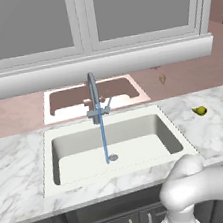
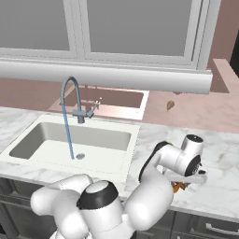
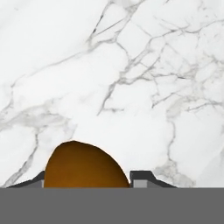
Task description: Turn on the sink faucet. Then move the mushroom from the counter to the sink. Turn off the sink. Move the vegetable from the sink to the pot next to the stove. Finally move the pot to the rear right burner.
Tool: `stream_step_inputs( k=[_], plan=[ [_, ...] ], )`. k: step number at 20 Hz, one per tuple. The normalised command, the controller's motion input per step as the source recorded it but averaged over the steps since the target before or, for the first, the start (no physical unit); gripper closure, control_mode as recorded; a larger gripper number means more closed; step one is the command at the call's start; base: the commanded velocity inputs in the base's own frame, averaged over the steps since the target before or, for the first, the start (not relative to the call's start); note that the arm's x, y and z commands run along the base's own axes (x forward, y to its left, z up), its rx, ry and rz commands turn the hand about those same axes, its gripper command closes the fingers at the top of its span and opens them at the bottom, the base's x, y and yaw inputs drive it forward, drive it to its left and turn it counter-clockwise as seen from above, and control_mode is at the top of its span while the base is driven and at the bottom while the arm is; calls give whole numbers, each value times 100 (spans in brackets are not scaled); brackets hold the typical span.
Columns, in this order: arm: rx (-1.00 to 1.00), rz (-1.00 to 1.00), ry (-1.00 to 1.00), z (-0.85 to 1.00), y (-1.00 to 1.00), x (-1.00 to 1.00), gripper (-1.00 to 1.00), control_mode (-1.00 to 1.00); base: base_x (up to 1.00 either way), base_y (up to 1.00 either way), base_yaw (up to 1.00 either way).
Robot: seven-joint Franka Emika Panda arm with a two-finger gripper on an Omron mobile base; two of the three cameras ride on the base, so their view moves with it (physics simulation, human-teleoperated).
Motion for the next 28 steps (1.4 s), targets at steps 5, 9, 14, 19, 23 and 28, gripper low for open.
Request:
stream_step_inputs(
  k=[5,9,14,19,23,28],
  plan=[
    [0,0,-4,13,37,1,100,-100,0,0,0],
    [0,0,-3,30,74,16,100,-100,0,0,0],
    [0,0,-1,35,96,30,100,-100,0,0,0],
    [0,0,0,33,100,39,100,-100,0,0,0],
    [0,0,0,21,100,45,100,-100,0,0,0],
    [0,0,0,4,88,51,100,-100,0,0,0]
  ],
)
